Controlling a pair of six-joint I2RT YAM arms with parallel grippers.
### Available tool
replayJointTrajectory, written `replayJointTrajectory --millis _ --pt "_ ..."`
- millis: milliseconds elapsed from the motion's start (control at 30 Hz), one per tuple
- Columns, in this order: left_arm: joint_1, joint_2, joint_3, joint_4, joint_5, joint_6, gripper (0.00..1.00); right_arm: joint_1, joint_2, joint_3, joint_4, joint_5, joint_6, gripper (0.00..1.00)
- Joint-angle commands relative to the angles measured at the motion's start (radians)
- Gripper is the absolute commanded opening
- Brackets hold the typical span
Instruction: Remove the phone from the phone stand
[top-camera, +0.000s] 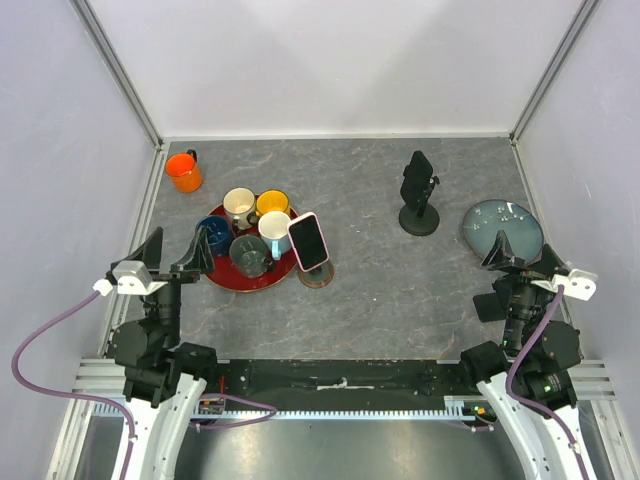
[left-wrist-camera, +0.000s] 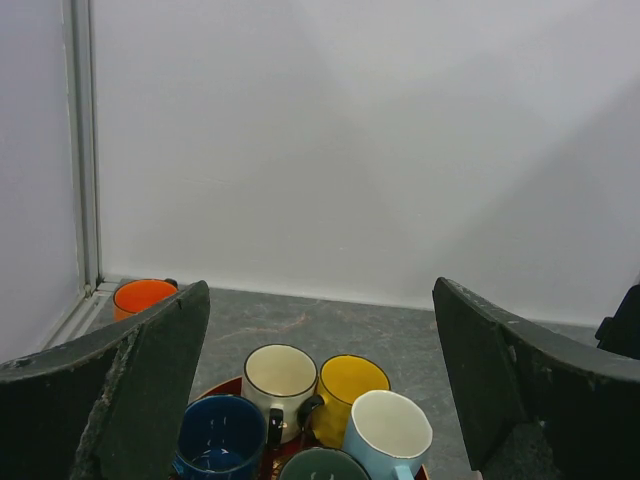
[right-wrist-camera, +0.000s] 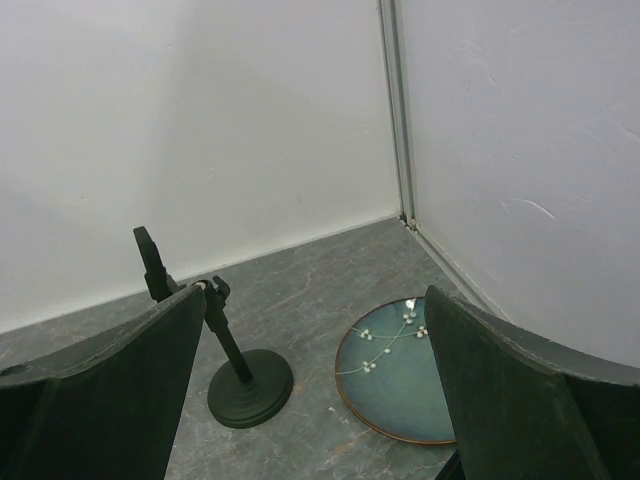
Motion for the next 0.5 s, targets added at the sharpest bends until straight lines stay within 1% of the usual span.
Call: replayJointTrajectory --millis 0,100,267,400,467 --pt "0.009 0.004 0.018 0.024 0.013 0.001 1.00 -0.008 -0.009 -0.005 0.034 -0.029 -0.004 0.98" --pt "0.009 0.005 0.015 0.024 0.000 0.001 1.00 -0.013 -0.009 -0.012 0.046 -0.069 -0.001 0.98" --pt "0.010 0.016 0.017 0.027 0.000 -0.001 1.00 -0.014 -0.009 -0.025 0.063 -0.083 0.013 0.98" --pt "0.009 0.012 0.017 0.024 0.000 -0.001 1.00 -0.016 -0.009 -0.042 0.095 -0.188 0.014 0.98" --pt "0.009 0.005 0.015 0.024 -0.003 -0.002 1.00 -0.016 -0.005 -0.054 0.109 -0.216 0.028 0.98"
